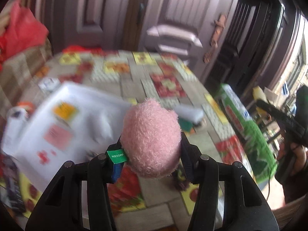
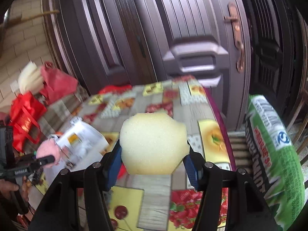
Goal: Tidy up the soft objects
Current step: 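Lift and carry the pink ball and yellow sponge over the white box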
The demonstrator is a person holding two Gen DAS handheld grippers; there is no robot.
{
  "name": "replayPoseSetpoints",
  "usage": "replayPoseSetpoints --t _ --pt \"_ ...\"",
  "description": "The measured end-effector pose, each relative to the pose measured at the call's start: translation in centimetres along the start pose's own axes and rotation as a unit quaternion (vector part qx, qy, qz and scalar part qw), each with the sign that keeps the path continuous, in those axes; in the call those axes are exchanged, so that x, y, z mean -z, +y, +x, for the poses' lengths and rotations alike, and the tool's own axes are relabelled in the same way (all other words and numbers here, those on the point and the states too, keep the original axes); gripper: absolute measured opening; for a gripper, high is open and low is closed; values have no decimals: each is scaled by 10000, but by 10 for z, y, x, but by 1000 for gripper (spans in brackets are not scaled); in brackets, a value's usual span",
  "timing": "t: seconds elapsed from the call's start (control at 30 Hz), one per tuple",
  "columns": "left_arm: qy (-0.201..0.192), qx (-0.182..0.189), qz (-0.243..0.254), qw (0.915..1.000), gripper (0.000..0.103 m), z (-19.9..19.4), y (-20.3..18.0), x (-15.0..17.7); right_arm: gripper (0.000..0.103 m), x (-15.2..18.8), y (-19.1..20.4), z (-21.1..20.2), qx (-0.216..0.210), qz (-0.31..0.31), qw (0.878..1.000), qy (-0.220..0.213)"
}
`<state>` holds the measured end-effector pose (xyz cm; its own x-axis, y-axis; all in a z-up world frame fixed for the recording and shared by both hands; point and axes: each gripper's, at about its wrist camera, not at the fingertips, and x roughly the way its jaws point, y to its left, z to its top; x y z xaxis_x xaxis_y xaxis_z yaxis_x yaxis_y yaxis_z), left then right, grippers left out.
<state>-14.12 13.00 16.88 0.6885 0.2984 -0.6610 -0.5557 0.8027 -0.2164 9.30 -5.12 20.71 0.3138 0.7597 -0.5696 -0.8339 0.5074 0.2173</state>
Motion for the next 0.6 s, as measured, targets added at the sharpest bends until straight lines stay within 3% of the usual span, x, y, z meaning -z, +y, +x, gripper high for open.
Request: replayPoseSetpoints --t 0.1,0.23,0.6 --pt "-551 -308 87 9980 51 -37 10 -31 59 -14 11 -22 -22 -6 9992 -406" --pt "-1062 -615 187 9923 51 -77 18 -49 59 -28 28 -48 -137 33 9961 -876" --pt "-1211 -711 -65 9901 51 -117 66 -27 59 -22 83 -54 -286 -63 9948 -979"
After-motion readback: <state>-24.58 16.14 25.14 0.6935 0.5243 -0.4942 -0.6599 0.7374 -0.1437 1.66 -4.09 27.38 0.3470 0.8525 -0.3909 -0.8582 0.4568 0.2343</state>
